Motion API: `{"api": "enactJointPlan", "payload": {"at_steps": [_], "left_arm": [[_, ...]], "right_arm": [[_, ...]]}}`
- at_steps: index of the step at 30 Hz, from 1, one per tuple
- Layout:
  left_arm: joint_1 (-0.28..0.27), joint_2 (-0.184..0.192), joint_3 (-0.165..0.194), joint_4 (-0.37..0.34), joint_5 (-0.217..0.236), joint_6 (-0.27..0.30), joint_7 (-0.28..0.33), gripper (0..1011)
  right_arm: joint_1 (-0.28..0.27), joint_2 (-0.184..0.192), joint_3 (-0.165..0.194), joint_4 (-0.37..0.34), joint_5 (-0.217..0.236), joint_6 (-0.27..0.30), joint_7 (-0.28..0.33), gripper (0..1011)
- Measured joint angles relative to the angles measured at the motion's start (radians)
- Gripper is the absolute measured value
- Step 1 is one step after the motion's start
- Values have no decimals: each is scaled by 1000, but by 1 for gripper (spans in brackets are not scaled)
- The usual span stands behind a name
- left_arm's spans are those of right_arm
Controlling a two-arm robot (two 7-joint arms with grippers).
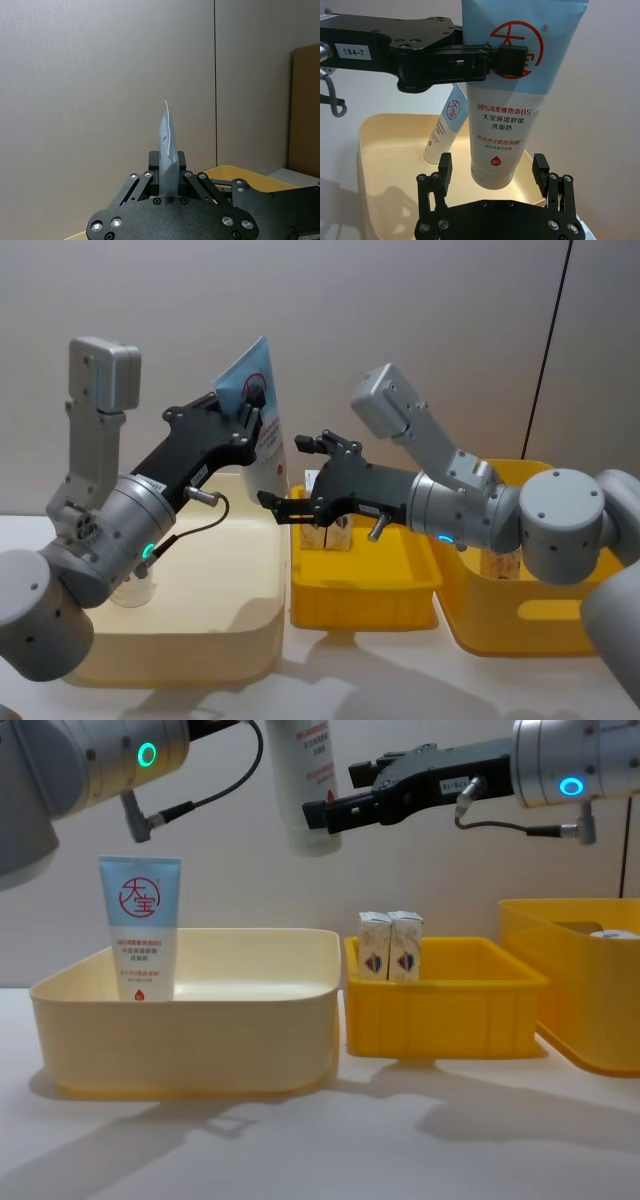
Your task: Bimanual collaborative sorting of washing and personal care products
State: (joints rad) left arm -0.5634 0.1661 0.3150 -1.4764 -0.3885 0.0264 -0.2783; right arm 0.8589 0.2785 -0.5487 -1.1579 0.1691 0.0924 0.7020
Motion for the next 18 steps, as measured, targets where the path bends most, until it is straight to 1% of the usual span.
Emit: {"api": "enactJointPlan", "payload": {"at_steps": [8, 18], "left_arm": [[4, -2, 2, -8, 1, 1, 2, 178], [3, -6, 6, -9, 3, -2, 2, 178]], "right_arm": [[15, -12, -6, 29, 4, 0, -10, 1001], [46, -32, -27, 73, 15, 6, 8, 1001]]}}
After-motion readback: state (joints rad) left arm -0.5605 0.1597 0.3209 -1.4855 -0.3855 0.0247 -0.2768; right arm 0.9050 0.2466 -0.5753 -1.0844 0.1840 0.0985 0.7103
